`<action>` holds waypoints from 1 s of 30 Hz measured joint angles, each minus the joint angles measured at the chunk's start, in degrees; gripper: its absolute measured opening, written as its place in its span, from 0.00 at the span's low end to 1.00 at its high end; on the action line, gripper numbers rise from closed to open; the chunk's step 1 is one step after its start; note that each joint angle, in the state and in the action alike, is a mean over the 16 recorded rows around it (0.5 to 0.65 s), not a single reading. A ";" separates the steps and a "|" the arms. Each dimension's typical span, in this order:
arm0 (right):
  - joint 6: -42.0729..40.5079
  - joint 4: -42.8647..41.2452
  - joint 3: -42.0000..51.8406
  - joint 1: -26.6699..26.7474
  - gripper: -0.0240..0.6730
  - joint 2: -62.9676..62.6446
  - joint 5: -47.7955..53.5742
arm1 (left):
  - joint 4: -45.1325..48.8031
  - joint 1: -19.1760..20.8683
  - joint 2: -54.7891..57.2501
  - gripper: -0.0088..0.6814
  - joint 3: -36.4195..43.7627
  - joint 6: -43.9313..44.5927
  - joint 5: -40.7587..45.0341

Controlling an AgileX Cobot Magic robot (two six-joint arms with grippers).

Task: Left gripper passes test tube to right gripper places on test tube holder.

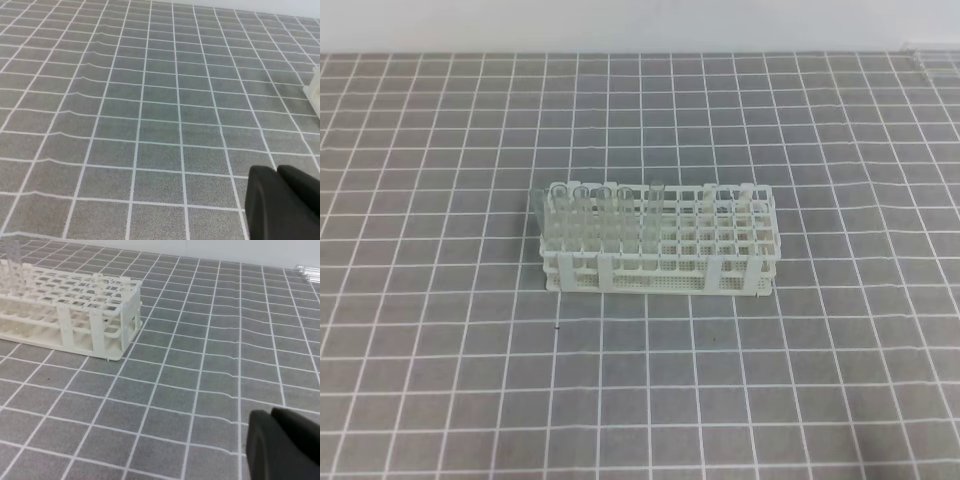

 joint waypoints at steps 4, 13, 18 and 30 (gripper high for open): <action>0.00 0.00 0.00 0.00 0.02 0.03 0.00 | -0.03 0.00 -0.38 0.01 0.05 0.11 -0.07; 0.00 0.00 0.00 0.00 0.02 0.07 0.00 | -0.01 0.00 0.01 0.01 -0.19 0.37 0.24; 0.00 0.00 0.00 0.00 0.02 0.08 0.00 | -0.01 -0.01 0.29 0.01 -0.28 0.37 0.35; 0.00 0.00 0.00 0.00 0.02 0.08 0.00 | -0.01 0.00 0.01 0.01 -0.19 0.37 0.29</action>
